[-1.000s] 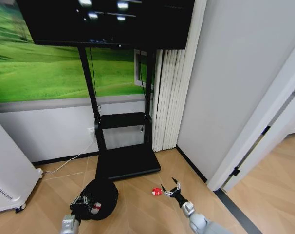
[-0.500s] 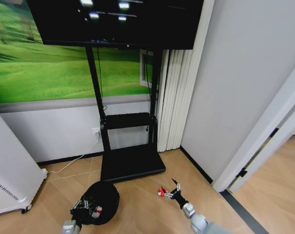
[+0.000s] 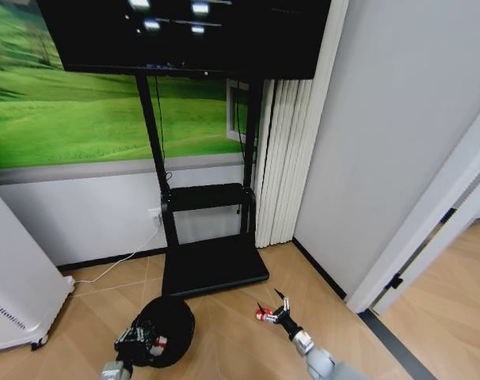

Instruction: Pick up the trash bin and place the garbage on the floor into it.

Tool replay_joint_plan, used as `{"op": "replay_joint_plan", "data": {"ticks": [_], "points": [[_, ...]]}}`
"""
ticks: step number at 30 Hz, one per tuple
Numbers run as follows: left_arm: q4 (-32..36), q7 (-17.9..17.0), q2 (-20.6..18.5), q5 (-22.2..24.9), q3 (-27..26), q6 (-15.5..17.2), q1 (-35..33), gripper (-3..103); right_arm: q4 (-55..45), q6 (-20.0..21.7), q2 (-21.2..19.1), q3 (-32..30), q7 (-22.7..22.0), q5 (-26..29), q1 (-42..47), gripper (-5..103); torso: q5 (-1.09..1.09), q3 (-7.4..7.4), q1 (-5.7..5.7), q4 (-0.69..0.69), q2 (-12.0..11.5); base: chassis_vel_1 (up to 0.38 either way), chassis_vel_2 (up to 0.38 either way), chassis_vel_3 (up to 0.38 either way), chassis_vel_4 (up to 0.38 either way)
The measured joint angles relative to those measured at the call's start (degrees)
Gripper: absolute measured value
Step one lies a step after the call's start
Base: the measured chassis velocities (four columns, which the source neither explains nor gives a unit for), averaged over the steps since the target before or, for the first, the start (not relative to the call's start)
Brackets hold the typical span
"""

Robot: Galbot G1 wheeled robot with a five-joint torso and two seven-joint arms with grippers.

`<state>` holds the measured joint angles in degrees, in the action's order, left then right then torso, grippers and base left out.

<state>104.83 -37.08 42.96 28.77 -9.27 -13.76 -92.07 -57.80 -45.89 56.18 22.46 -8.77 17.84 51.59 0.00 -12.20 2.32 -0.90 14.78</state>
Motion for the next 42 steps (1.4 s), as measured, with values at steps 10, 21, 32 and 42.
{"op": "replay_joint_plan", "data": {"ticks": [10, 21, 32, 42], "points": [[-0.32, 0.29, -0.05, -0.1, 0.37, -0.28, 0.3, 7, 1.47, 0.0, 1.1, -0.12, -0.41, -0.5, -0.52, 100, 0.0, 0.0, 0.0, 0.0, 0.0, -0.083, 0.079, 0.094, -0.085], [-0.61, 0.14, -0.12, -1.03, -1.02, -0.82, -2.7, 7, 3.61, 0.0, 1.39, 1.36, -5.94, -4.67, -0.87, 100, -0.01, -0.01, 0.01, -0.02, -0.02, -0.094, 0.08, 0.082, -0.076], [-1.4, 1.11, 0.47, -3.08, -2.85, -1.96, -7.18, 7, 15.56, 0.03, 2.2, 10.29, -1.55, -6.15, -8.23, 100, -0.01, 0.0, -0.01, 0.01, -0.01, 0.024, -0.02, -0.023, 0.015], [-2.37, 1.8, -0.01, -3.0, -3.35, -2.7, -8.17, 7, 24.67, 0.06, 6.28, 14.15, 0.86, -9.41, -11.26, 100, 0.0, 0.0, -0.01, 0.0, -0.01, 0.0, 0.0, 0.0, 0.0]]}}
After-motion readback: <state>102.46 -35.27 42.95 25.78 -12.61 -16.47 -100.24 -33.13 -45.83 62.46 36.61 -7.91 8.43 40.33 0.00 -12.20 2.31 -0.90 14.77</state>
